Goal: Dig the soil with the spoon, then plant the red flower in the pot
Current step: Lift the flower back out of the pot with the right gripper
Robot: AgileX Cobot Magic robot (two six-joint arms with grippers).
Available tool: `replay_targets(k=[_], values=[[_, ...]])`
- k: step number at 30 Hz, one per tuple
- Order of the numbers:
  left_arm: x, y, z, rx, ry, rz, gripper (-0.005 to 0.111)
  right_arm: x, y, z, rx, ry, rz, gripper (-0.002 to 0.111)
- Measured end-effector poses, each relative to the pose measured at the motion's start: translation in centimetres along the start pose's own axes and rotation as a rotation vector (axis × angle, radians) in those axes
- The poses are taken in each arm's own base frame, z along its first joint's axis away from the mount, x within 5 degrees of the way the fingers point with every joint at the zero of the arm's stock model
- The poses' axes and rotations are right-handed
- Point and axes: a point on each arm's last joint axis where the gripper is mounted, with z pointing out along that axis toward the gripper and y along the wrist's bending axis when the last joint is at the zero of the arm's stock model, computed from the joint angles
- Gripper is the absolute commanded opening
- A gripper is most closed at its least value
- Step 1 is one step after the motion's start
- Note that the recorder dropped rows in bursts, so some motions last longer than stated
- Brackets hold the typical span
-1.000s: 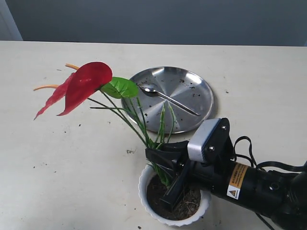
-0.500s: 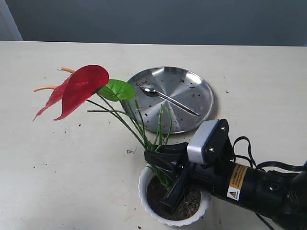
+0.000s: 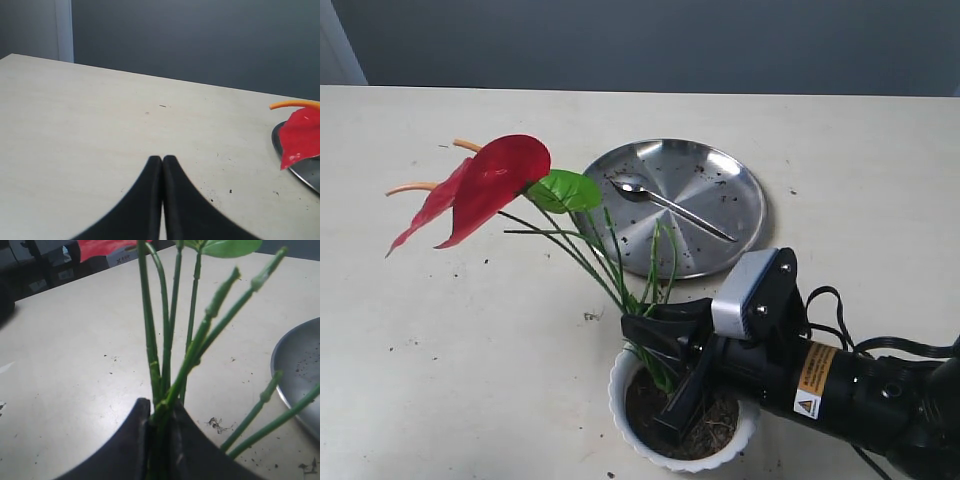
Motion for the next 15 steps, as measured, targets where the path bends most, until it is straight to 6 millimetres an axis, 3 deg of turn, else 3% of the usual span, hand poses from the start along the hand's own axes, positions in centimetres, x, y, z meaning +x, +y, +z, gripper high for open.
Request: replay_targets(k=[8,15], values=[[0.0,0.0,0.0,0.000,0.000,0.000,0.000,-0.5,0.0,-0.2,0.014,-0.002,-0.005,-0.001],[0.0,0.0,0.0,0.000,0.000,0.000,0.000,-4.1,0.1,-1.5,0.073,-0.169,-0.030,-0.001]])
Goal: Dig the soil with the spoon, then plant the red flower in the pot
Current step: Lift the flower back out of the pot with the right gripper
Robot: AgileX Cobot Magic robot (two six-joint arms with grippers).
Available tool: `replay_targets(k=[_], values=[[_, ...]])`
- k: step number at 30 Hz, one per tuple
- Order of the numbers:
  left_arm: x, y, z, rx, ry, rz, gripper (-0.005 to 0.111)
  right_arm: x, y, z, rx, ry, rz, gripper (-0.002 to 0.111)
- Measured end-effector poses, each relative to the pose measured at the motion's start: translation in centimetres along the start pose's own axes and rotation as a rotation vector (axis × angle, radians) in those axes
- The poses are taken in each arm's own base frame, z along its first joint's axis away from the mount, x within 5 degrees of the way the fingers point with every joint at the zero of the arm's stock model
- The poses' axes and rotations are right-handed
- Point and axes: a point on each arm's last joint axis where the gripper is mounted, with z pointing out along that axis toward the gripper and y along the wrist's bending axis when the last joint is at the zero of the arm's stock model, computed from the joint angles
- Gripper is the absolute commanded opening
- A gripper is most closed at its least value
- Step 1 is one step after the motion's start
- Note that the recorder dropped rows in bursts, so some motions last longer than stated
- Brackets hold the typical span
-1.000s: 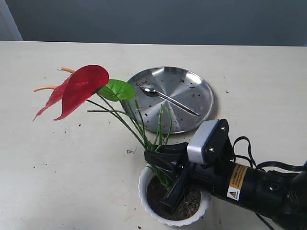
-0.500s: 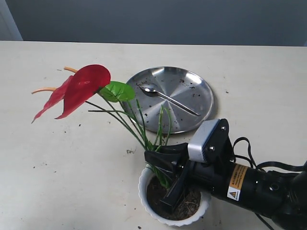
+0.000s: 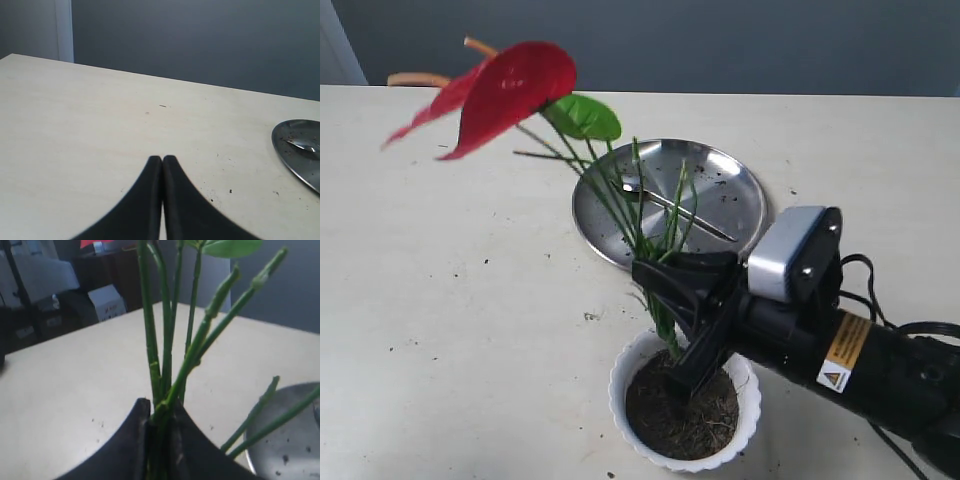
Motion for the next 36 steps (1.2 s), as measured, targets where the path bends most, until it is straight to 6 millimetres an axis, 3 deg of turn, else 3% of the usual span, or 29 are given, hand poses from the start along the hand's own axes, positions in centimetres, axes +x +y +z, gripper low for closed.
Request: replay_targets(k=[4,9,15,17,24,31,36], values=[[0.0,0.0,0.0,0.000,0.000,0.000,0.000,-1.9,0.3,-0.6,0.002,-0.088,-0.015,-0.001],[0.0,0.0,0.0,0.000,0.000,0.000,0.000,-1.0,0.0,-2.3,0.064,-0.049,0.016,-0.001],[0.0,0.0,0.0,0.000,0.000,0.000,0.000,-4.0,0.2,-3.7,0.090,-0.210,-0.030,-0.001],[0.0,0.0,0.0,0.000,0.000,0.000,0.000,-4.0,0.1,-3.8,0.100,-0.213,-0.037,-0.001],[0.0,0.0,0.0,0.000,0.000,0.000,0.000,-1.4,1.0,-5.7,0.027,-0.088,-0.055,-0.001],[0.0,0.0,0.0,0.000,0.000,0.000,0.000,-2.8,1.1,-4.4,-0.001,-0.145,-0.057,-0.001],[0.0,0.0,0.0,0.000,0.000,0.000,0.000,-6.9,-0.3,-1.4,0.125,-0.282,-0.065,-0.001]])
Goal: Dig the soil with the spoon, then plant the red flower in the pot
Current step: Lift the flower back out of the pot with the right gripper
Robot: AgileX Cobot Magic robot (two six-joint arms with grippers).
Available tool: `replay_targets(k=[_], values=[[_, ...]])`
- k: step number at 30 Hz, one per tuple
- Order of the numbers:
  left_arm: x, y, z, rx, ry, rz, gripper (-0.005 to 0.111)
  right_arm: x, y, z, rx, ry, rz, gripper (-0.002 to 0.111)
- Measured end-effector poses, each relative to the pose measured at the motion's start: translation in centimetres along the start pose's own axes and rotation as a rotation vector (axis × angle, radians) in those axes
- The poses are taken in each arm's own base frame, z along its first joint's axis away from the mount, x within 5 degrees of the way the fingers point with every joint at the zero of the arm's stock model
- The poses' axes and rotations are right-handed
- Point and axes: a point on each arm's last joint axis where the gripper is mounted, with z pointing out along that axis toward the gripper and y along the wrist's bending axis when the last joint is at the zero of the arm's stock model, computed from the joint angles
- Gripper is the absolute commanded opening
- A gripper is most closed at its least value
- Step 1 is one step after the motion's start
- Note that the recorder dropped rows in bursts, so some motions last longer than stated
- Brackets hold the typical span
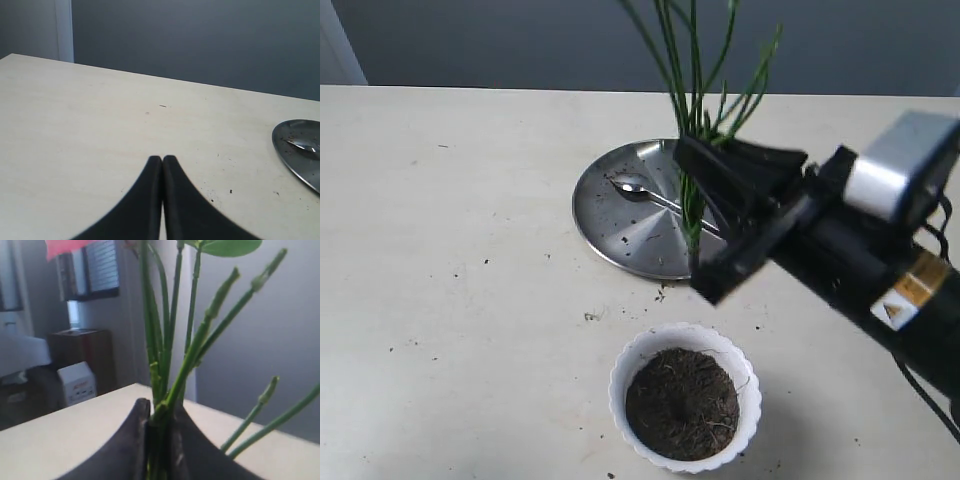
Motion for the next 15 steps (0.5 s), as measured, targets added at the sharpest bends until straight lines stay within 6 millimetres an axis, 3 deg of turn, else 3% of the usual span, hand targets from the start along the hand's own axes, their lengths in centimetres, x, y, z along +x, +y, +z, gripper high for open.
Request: replay_targets(k=[9,15], values=[[0.0,0.0,0.0,0.000,0.000,0.000,0.000,-4.9,-0.1,6.9,0.030,0.071,-0.153,-0.001],[0.0,0.0,0.0,0.000,0.000,0.000,0.000,-9.0,-1.2,8.4,0.184,-0.123,-0.197,-0.001]])
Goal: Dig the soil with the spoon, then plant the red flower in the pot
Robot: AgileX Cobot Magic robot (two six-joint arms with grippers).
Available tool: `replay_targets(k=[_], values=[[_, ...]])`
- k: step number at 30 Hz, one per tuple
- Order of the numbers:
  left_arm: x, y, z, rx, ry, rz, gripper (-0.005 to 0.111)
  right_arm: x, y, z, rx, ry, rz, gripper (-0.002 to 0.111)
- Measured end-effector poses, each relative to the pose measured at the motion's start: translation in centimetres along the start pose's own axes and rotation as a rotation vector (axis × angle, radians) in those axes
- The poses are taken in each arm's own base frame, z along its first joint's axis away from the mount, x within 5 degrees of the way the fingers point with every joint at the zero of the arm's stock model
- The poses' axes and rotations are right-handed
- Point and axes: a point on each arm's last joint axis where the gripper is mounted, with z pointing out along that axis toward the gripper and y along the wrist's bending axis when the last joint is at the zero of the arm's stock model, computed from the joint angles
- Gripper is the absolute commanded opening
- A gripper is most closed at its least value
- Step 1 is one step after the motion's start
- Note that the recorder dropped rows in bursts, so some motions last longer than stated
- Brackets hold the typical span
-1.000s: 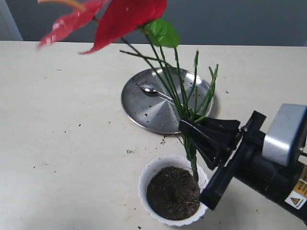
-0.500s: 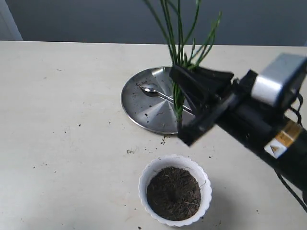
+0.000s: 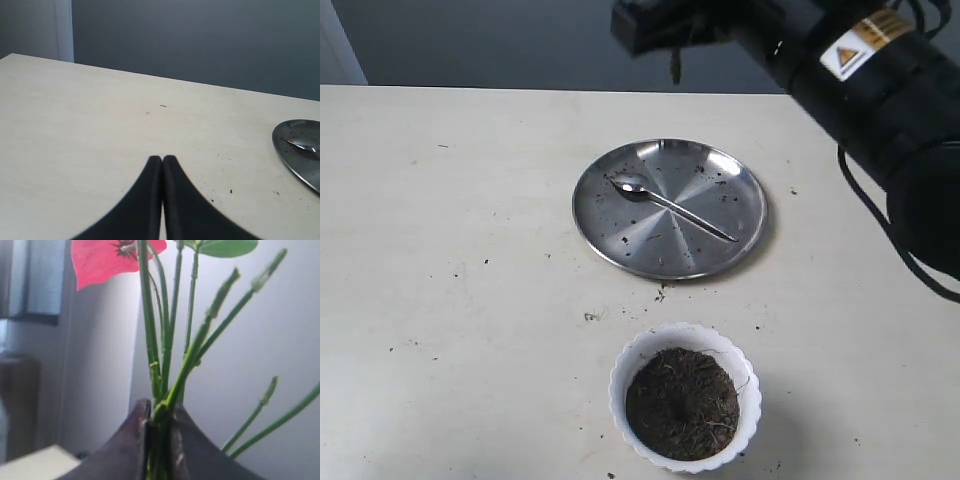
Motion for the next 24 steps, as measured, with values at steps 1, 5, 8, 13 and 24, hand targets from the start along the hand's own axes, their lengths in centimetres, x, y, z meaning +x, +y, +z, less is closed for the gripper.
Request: replay_targets(k=[1,5,8,13,24], values=[[0.0,0.0,0.0,0.000,0.000,0.000,0.000,-0.5,-0.4,0.1,0.043,-0.045,0.015,-0.001],[0.0,0.0,0.0,0.000,0.000,0.000,0.000,-1.3,-1.2,0.0,0.130,-0.144,0.045,-0.001],[0.0,0.0,0.0,0.000,0.000,0.000,0.000,-1.1,-1.6,0.8,0.143,-0.112,0.043,-0.001],[0.0,0.0,0.0,0.000,0.000,0.000,0.000,-0.3,-4.6,3.3,0.167,0.088,0.020,-0.001],[0.0,0.0,0.0,0.000,0.000,0.000,0.000,-3.1,-10.1,5.9,0.135,0.324,0.018,-0.001]])
